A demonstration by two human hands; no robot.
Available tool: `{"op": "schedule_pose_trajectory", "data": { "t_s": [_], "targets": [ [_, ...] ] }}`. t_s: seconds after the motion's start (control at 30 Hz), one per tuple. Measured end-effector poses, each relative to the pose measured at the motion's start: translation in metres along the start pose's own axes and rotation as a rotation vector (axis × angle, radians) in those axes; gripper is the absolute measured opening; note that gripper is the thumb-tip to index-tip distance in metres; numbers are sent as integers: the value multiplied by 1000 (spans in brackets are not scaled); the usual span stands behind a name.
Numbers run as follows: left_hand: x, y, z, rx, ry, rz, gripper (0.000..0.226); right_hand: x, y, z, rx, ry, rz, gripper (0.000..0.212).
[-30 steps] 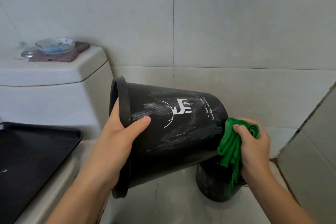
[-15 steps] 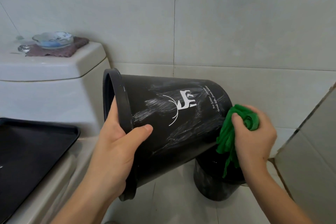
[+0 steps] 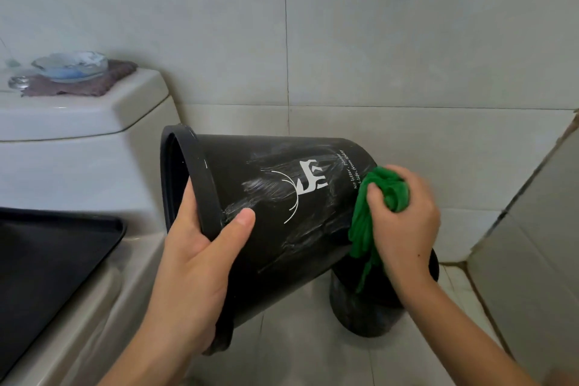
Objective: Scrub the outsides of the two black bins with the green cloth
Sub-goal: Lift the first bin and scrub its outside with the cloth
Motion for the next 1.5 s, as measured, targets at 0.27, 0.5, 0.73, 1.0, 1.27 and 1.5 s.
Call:
{"op": "schedule_pose_trajectory", "data": {
  "t_s": [0.27, 0.5, 0.73, 1.0, 1.27, 1.5],
  "targets": [
    [7, -1, 4, 40, -3, -24, 47, 8, 95, 78, -693, -92, 212, 33],
    [10, 3, 4, 22, 33, 40, 54, 6, 9, 10, -38, -39, 45, 34],
    [9, -1, 9, 42, -5, 7, 49, 9, 108, 73, -683, -80, 271, 30],
    [12, 2, 8, 21, 41, 31, 52, 8, 15, 9, -116, 30, 113, 31],
    [13, -6, 13, 52, 7, -8, 45, 12, 105, 77, -780, -45, 265, 23],
    [18, -1, 13, 28, 42, 35, 52, 8, 12, 22, -147, 13, 94, 32]
  ]
}}
Point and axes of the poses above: each hand's wrist, its own y-axis away from the middle knuckle, its own x-axis out of the palm, z = x × y, the point moved 6 cm from there along -y, towards the middle knuckle, and after that the axes turned 9 degrees about x, right-handed, at the moved point
